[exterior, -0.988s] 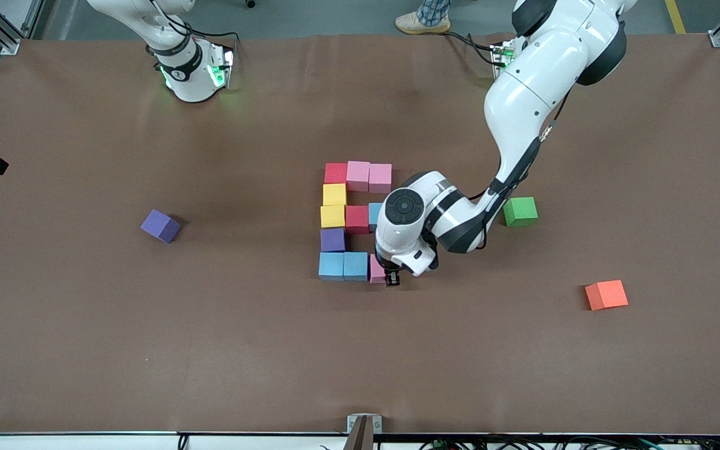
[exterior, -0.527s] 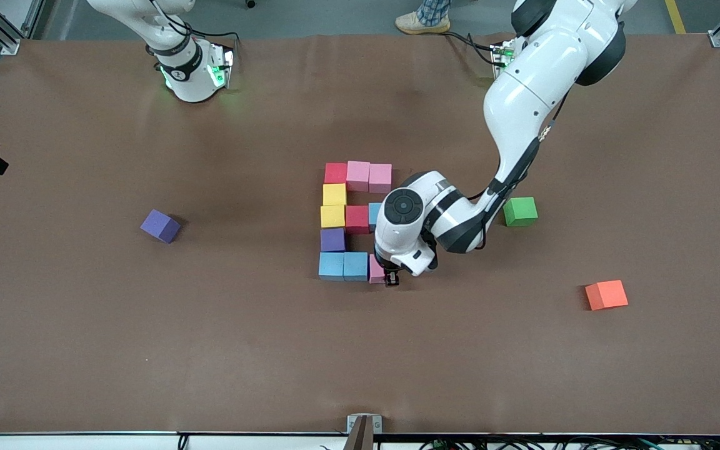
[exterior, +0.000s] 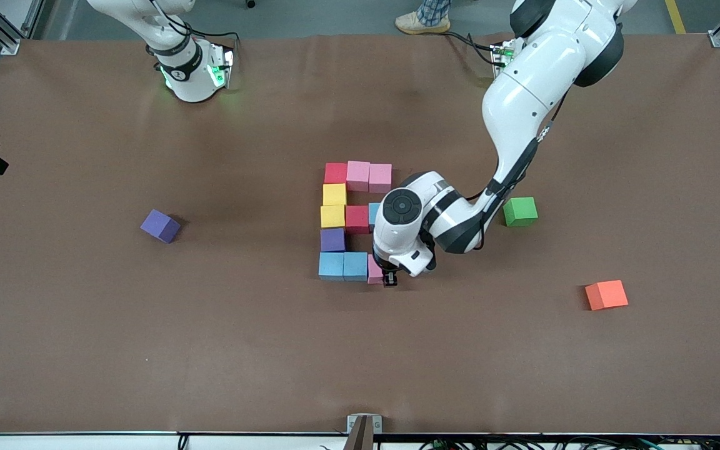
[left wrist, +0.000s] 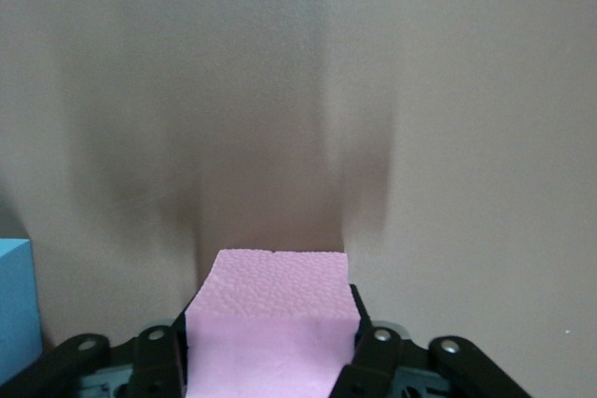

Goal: Arrange 11 blocks into digit 3
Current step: 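Lower the pink block onto the table with the left gripper, then open the left gripper and lift away from the pink block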

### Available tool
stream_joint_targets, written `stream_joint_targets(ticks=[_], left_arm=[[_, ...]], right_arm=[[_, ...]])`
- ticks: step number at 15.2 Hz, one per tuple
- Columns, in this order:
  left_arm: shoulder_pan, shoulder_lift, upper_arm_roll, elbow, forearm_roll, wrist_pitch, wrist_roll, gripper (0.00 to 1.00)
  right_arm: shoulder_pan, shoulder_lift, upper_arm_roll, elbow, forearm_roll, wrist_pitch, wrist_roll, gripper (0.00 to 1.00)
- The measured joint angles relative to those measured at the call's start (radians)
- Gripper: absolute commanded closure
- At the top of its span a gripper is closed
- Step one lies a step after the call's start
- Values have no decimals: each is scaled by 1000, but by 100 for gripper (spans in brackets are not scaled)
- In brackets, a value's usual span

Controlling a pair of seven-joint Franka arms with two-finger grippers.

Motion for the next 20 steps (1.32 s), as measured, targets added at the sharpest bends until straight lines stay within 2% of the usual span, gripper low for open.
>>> stream_joint_targets(ticks=[8,11,14,18,20], left_arm=[[0,5,-2,28,-3,1,54,0],[2,-30,-5,51,-21,-19,56,0],[4,-110,-11,60,-39,-129,132,0],[44,-262,-15,71,-160,-287,386,0],[90,-342,-15,72,-183,-394,549,0]], right_arm=[[0,0,0,0,0,0,0,0],[0,0,0,0,0,0,0,0],[0,0,0,0,0,0,0,0],[0,0,0,1,0,0,0,0],[0,0,0,1,0,0,0,0]])
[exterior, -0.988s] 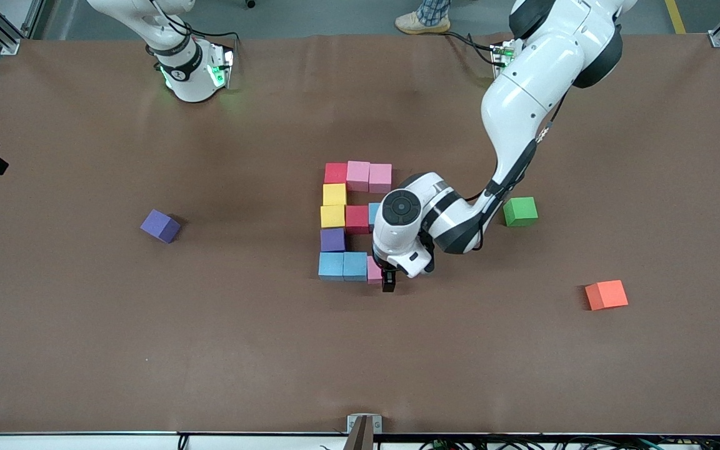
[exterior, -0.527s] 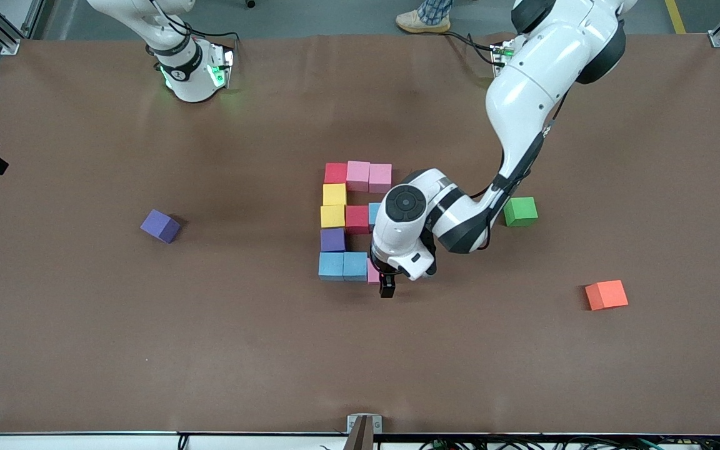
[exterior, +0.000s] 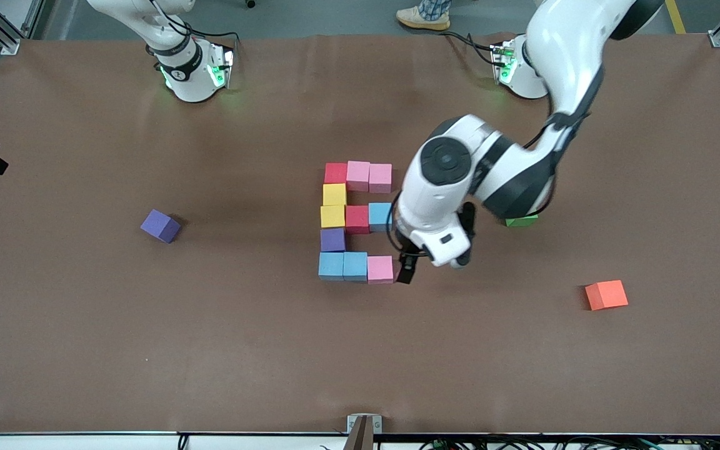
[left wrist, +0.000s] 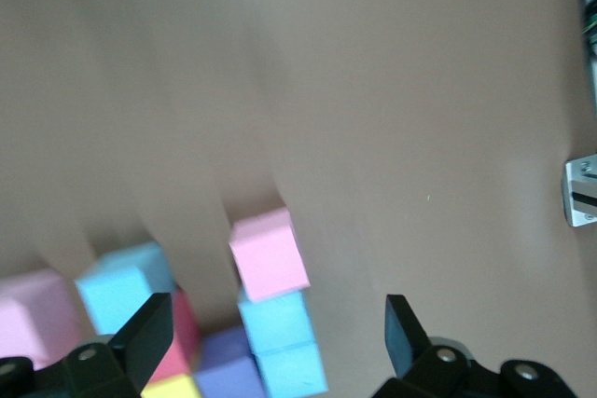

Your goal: Arrange 11 blocks into digit 3

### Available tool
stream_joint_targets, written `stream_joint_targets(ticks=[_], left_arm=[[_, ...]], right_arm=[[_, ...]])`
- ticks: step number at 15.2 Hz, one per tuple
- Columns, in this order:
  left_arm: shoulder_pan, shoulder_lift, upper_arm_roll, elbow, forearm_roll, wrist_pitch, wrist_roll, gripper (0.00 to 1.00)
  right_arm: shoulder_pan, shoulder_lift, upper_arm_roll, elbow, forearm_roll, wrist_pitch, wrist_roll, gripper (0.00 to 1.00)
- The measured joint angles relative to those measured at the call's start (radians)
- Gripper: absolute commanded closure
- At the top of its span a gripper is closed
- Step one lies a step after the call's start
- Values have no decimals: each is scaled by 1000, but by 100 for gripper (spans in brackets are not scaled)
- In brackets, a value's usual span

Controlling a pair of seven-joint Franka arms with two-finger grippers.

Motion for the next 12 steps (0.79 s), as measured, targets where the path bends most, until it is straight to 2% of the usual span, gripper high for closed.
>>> stream_joint_targets(ticks=[4,8,12], left_arm=[[94,-99,1,-2,-8,-171,378,0],[144,-156,21,-3,-8,-246,743,0],[238,-223,28,-7,-8,-303,1073,0]], right_arm=[[0,0,0,0,0,0,0,0],[0,0,0,0,0,0,0,0],[0,0,0,0,0,0,0,0]])
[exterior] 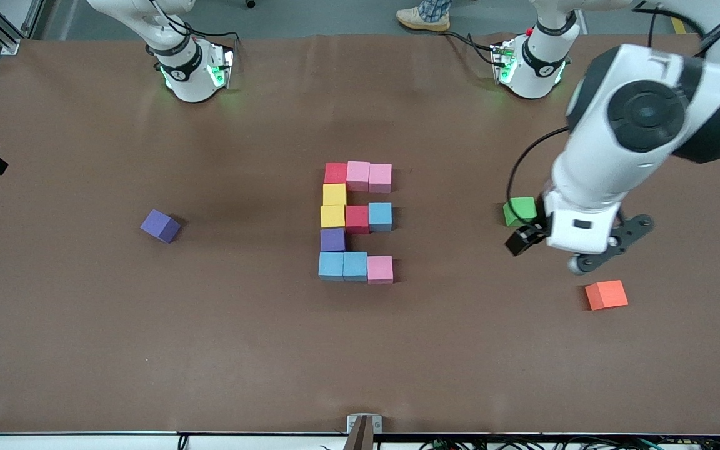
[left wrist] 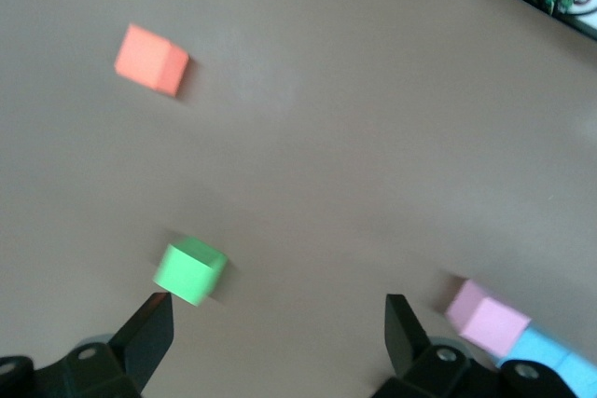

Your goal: Arrange 11 blocks into digit 3

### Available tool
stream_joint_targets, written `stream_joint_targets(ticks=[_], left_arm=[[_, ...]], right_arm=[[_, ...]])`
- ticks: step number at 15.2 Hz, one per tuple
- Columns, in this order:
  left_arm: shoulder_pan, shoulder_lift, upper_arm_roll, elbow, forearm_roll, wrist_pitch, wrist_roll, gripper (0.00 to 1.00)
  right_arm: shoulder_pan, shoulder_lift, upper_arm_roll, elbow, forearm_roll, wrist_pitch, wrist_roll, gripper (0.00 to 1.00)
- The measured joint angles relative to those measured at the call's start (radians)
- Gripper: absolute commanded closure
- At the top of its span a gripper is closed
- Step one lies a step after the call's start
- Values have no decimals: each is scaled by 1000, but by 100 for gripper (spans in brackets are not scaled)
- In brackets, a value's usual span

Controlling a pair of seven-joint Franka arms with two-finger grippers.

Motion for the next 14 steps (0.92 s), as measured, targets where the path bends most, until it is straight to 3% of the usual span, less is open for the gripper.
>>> stream_joint_targets(ticks=[4,7,14], left_arm=[[30,-39,-2,-8,126,-52,216,0],[25,-68,-5,-8,153,-54,351,0],[152,-156,-1,-16,16,-109,625,0]], right_arm=[[0,0,0,0,0,0,0,0],[0,0,0,0,0,0,0,0],[0,0,1,0,0,0,0,0]])
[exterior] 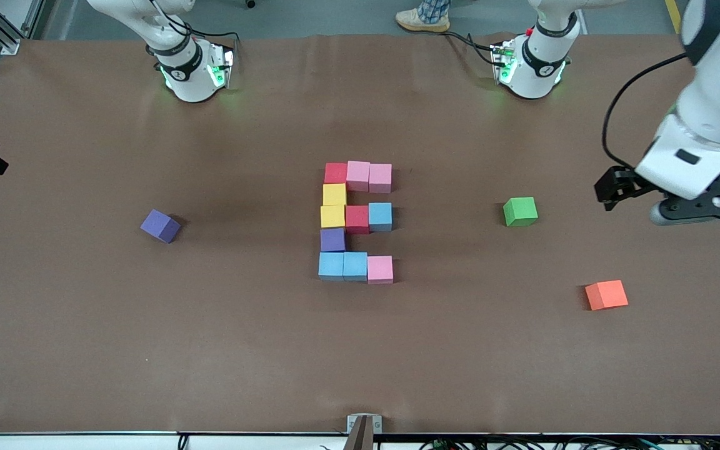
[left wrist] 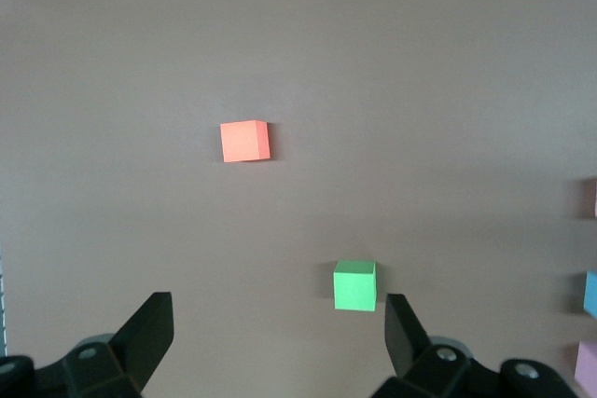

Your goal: Arrange 11 blocks into digit 3

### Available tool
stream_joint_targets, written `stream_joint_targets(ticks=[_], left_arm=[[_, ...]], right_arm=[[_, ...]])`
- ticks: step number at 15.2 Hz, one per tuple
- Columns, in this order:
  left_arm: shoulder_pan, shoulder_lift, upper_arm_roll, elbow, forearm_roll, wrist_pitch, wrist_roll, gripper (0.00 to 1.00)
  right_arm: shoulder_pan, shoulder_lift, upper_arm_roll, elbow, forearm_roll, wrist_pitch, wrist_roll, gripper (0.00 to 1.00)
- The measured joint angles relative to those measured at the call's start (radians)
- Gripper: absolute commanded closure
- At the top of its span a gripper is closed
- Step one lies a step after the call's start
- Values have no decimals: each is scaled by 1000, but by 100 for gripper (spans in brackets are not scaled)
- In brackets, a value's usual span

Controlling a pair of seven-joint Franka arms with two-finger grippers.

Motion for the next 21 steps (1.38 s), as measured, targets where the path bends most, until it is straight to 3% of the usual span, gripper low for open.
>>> stream_joint_targets(ticks=[4,15,16,19,21], left_arm=[[60,-6,0,0,-72,1,57,0],[103,-94,15,-16,-95,-112,62,0],[75,-106,50,-34,-120,-113,63,0],[-95,-164,256,-121,-203,-107,66,0],[-147,-206,318,-183,-220,-87,73,0]], right_arm=[[0,0,0,0,0,0,0,0],[0,0,0,0,0,0,0,0],[0,0,-1,0,0,0,0,0],[0,0,-2,0,0,0,0,0],[0,0,-3,0,0,0,0,0]])
